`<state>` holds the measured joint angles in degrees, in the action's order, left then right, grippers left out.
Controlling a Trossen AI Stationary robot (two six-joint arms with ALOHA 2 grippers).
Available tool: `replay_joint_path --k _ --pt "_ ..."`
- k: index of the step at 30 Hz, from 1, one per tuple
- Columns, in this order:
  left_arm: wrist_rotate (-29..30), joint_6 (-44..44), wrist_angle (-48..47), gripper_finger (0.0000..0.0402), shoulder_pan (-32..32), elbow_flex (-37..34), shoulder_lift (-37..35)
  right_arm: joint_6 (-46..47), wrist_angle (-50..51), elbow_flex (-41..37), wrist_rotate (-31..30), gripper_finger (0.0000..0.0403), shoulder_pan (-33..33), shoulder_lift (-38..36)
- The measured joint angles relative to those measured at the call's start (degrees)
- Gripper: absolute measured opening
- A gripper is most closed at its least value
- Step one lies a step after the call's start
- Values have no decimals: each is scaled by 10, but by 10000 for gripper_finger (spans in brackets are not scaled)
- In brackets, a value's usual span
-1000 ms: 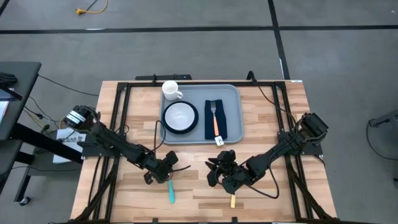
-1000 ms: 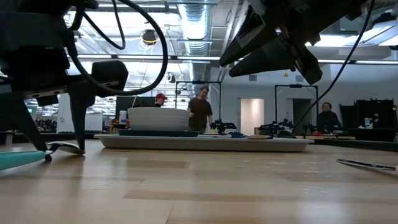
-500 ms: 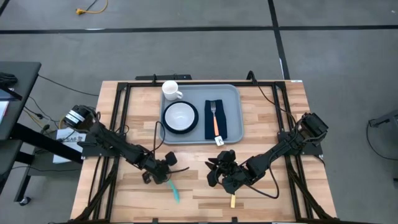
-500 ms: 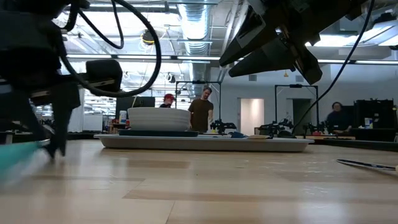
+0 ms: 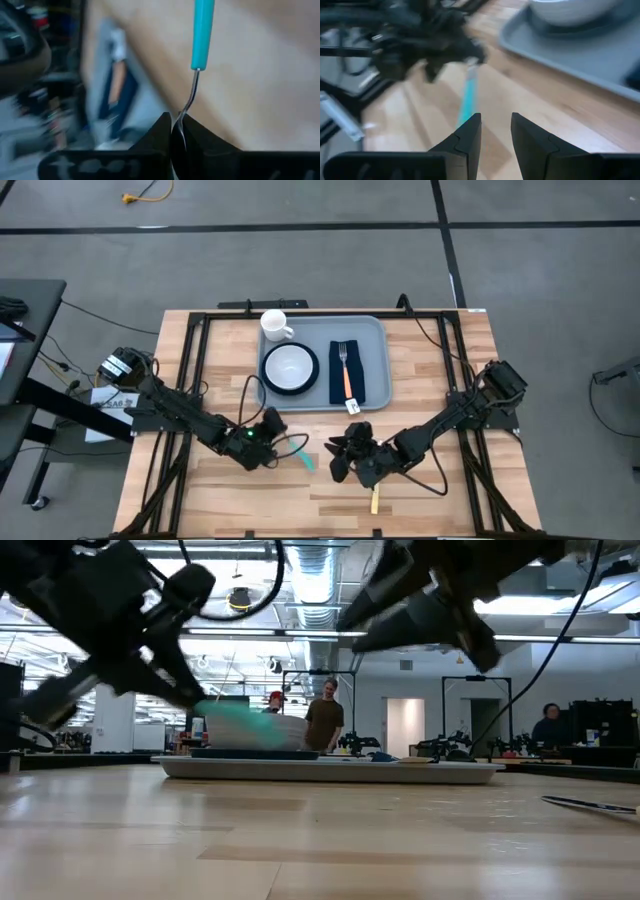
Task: Set up tray
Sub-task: Put the light blue spoon on the dark blue table napkin to the left of the orange fork
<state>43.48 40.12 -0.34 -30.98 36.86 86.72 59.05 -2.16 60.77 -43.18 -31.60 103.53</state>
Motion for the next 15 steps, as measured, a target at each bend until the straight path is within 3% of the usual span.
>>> replay_joint_path --k 5,8,15 --pt "104 6 21 6 3 13 0 -100 -89 0 39 98 12 0" --pt "144 -25 2 7 3 41 -1 -161 -82 11 43 98 17 0" --pt "121 -137 -126 5 3 118 -1 -285 -10 60 40 98 25 0"
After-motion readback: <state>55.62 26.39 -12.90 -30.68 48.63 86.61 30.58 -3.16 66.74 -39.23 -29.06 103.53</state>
